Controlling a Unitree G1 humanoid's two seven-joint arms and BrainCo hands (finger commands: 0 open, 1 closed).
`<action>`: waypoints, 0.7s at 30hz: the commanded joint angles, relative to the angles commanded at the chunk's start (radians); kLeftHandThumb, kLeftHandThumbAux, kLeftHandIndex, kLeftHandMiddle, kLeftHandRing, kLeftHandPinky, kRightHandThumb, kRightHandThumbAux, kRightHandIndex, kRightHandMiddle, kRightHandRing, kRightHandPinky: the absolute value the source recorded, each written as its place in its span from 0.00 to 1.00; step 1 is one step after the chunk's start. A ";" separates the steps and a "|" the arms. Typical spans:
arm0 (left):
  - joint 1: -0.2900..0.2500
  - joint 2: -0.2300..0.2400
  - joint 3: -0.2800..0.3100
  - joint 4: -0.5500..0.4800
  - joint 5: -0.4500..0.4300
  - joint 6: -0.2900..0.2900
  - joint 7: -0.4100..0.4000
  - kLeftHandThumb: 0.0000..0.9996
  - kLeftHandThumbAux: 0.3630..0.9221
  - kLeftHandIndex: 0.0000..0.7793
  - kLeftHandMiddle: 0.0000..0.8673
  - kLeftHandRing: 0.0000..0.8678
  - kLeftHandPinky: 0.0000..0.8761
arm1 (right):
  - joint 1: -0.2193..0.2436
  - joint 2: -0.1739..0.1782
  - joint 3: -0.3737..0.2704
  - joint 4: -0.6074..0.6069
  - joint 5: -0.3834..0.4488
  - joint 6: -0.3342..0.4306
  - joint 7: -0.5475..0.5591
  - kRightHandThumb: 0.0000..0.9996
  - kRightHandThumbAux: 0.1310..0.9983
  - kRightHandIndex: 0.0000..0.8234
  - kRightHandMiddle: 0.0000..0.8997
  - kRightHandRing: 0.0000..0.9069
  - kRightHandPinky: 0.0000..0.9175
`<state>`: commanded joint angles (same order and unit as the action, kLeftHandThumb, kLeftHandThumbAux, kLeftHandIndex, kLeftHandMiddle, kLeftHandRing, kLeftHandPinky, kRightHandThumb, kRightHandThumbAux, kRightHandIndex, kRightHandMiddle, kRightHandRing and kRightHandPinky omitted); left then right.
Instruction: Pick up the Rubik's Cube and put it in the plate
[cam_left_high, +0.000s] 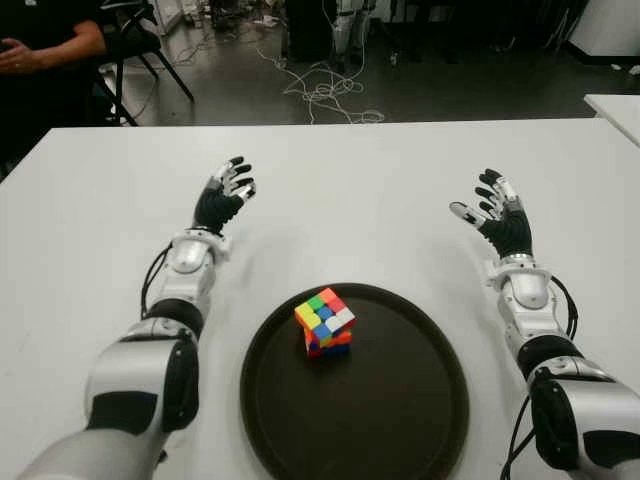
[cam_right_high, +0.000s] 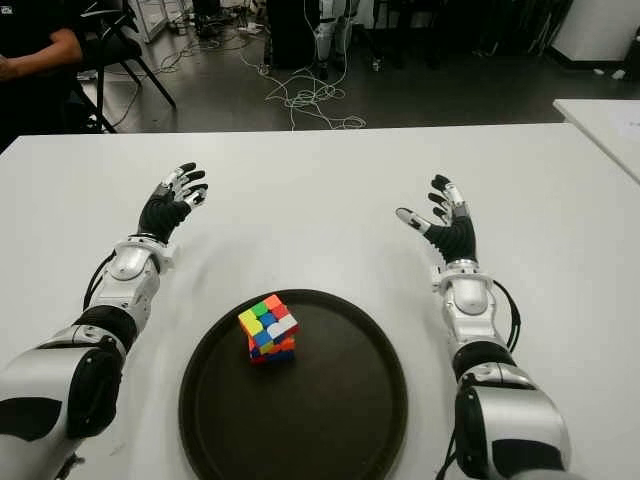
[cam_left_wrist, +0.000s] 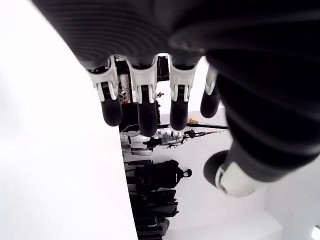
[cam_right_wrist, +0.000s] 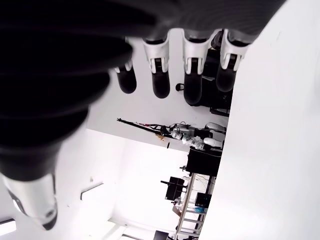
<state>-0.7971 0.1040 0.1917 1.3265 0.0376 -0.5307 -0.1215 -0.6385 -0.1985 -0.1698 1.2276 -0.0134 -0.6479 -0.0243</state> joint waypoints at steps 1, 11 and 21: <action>0.000 0.000 -0.001 0.000 0.001 -0.001 0.002 0.05 0.61 0.13 0.19 0.16 0.19 | 0.000 -0.001 0.001 0.000 -0.001 -0.001 0.000 0.00 0.61 0.10 0.16 0.15 0.16; -0.001 0.001 -0.004 0.001 0.007 0.003 0.011 0.06 0.58 0.14 0.20 0.17 0.18 | -0.001 -0.006 0.007 0.003 -0.010 -0.003 -0.002 0.00 0.62 0.10 0.16 0.16 0.18; -0.004 -0.004 0.011 0.001 -0.011 0.011 -0.011 0.06 0.60 0.14 0.19 0.16 0.17 | -0.003 -0.009 0.005 0.007 -0.010 0.007 0.001 0.00 0.63 0.09 0.15 0.16 0.18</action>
<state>-0.8007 0.1004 0.2022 1.3275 0.0267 -0.5195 -0.1325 -0.6419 -0.2080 -0.1648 1.2346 -0.0230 -0.6406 -0.0236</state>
